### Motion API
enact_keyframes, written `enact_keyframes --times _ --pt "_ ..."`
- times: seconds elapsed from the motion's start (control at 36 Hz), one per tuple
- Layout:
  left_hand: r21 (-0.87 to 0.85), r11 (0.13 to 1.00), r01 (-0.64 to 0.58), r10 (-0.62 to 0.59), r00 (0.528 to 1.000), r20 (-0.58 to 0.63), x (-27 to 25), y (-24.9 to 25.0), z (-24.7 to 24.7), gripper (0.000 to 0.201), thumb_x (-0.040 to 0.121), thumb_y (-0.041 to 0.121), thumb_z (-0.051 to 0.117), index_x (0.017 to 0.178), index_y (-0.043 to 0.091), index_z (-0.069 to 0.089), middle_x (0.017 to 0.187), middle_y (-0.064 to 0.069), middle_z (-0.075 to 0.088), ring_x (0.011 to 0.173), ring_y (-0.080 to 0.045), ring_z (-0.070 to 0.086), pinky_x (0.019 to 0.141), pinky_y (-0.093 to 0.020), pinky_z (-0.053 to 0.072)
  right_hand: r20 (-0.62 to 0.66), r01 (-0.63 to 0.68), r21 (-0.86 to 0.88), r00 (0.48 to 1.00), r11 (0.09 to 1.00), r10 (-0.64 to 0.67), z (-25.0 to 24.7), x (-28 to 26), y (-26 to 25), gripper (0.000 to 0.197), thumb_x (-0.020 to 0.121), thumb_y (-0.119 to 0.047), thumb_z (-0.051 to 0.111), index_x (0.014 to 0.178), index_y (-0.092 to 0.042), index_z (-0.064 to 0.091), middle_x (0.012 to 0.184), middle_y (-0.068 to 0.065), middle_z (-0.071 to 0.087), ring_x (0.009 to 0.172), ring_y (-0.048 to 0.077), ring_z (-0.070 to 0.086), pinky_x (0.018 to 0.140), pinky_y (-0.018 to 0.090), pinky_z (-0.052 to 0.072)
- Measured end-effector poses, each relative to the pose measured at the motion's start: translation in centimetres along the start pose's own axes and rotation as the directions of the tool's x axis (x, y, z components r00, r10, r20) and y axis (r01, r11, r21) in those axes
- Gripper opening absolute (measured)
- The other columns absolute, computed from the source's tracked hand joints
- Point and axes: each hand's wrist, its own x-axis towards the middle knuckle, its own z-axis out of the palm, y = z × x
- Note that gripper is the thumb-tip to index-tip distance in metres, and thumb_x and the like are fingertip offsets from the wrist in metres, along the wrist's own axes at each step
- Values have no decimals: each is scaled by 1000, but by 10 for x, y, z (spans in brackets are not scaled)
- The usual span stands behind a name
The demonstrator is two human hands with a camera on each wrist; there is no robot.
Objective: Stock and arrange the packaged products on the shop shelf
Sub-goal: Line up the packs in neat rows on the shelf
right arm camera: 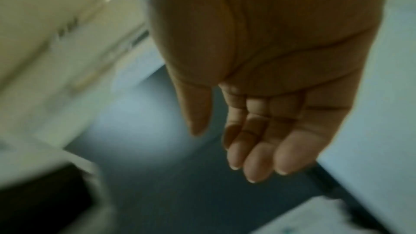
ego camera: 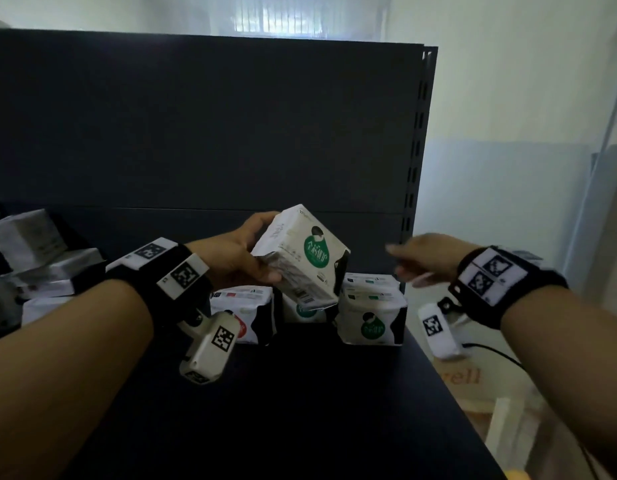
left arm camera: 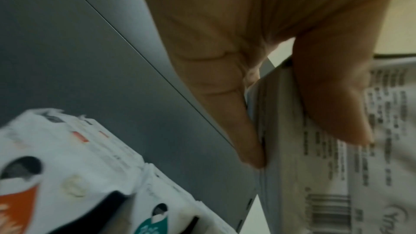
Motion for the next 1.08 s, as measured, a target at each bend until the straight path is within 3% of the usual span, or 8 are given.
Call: enact_keyframes --times 0.14,0.28,0.36,0.44,0.5,0.64,0.78,1.08 --pt "-8 998 -64 64 996 58 5 8 5 92 60 -19 61 132 34 39 132 -5 49 109 -22 64 75 -34 57 264 255 280 906 925 -330 25 -23 -54 64 79 -62 51 120 -14 59 113 6 71 102 20 69 81 32 57" --pt "-2 996 -86 85 994 65 2 8 -9 93 61 -19 68 130 38 42 134 -5 49 110 -21 63 76 -35 57 440 207 454 793 867 -420 47 -20 -69 66 85 -40 53 135 4 46 131 24 56 118 37 56 105 52 40" --pt "305 952 -3 24 998 -65 0 -2 -22 103 66 -8 78 142 38 27 139 0 48 118 -15 57 89 -36 52 433 232 383 810 894 -396 54 -12 -67 54 83 -30 62 126 2 54 123 20 64 115 37 60 104 51 43" --pt "699 683 213 -87 974 -211 0 -14 -38 110 70 16 82 149 34 8 151 -3 33 134 -20 39 101 -32 41 316 371 -114 893 922 -320 65 -8 -71 47 82 -34 72 118 -6 62 113 13 69 106 32 64 89 39 52" --pt "865 412 286 -131 958 -254 1 -22 -43 101 74 27 79 150 28 13 154 -2 26 138 -21 33 105 -30 35 221 389 -461 921 798 -322 77 -4 -74 54 79 -38 76 119 -7 59 114 14 63 100 30 62 76 32 48" --pt "956 52 290 -196 941 -275 13 -49 -38 85 80 45 68 149 25 23 155 -3 26 140 -24 29 114 -36 27 234 286 -708 958 646 -167 107 4 -76 66 77 -38 78 129 -12 47 125 10 46 105 28 54 82 35 49" --pt "947 68 312 -258 923 -286 21 -74 -39 72 73 67 53 138 47 28 150 11 34 134 -20 40 108 -42 36 190 232 -805 973 546 -133 126 16 -72 72 76 -45 76 134 -16 44 131 8 45 117 29 50 97 41 47" --pt "934 60 353 -247 911 -329 26 -84 -36 76 90 27 59 150 31 13 158 -1 18 138 -25 34 107 -35 35 -30 50 -904 983 425 -179 150 39 -51 73 67 -62 74 129 -31 53 130 8 43 121 33 38 97 48 32"
